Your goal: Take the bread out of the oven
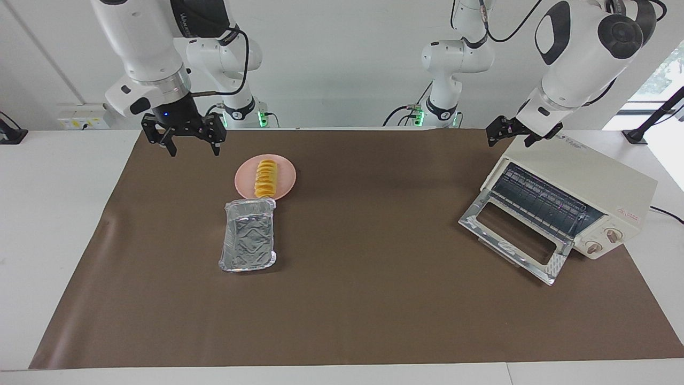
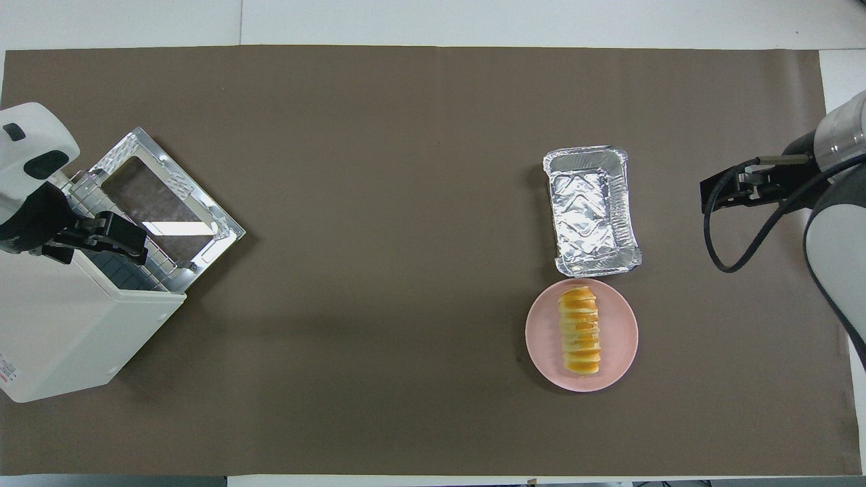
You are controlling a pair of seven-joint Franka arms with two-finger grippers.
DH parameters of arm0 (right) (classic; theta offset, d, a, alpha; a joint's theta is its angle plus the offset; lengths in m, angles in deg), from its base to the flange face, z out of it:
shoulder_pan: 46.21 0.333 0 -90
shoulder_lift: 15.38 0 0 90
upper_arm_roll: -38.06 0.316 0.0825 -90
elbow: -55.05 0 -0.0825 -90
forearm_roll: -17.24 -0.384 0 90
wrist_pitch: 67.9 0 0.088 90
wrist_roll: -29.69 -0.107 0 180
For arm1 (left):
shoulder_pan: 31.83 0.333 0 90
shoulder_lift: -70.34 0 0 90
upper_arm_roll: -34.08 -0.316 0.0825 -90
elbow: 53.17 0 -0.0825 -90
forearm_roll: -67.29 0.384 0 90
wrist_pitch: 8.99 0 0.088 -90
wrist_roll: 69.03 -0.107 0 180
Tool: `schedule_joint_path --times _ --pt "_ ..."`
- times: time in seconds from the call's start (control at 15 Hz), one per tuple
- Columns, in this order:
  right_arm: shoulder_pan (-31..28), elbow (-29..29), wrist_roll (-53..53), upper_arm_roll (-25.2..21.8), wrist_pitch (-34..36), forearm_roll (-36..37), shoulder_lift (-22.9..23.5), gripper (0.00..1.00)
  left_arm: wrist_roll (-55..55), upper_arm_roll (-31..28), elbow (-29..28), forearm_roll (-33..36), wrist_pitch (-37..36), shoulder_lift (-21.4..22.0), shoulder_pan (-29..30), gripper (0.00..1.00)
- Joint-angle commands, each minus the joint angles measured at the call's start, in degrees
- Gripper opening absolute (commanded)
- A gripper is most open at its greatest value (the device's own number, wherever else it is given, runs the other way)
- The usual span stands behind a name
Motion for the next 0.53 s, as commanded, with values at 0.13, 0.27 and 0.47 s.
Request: schedule_joint_path --times 0.13,0.27,0.47 --pt "-1.3 2.0 0.9 0.6 0.6 0.9 -1.5 1.00 -0.4 0.2 -0.7 1.0 0.7 1.0 0.3 1.00" --pt "-1.8 2.6 1.0 0.6 0.9 0.9 -1.7 1.00 -0.4 0.2 -0.7 1.0 0.7 1.0 0.3 1.00" --pt "-1.9 2.5 1.0 0.6 1.3 0.9 -1.7 1.00 -0.4 0.2 -0.7 1.0 0.7 1.0 0.3 1.00"
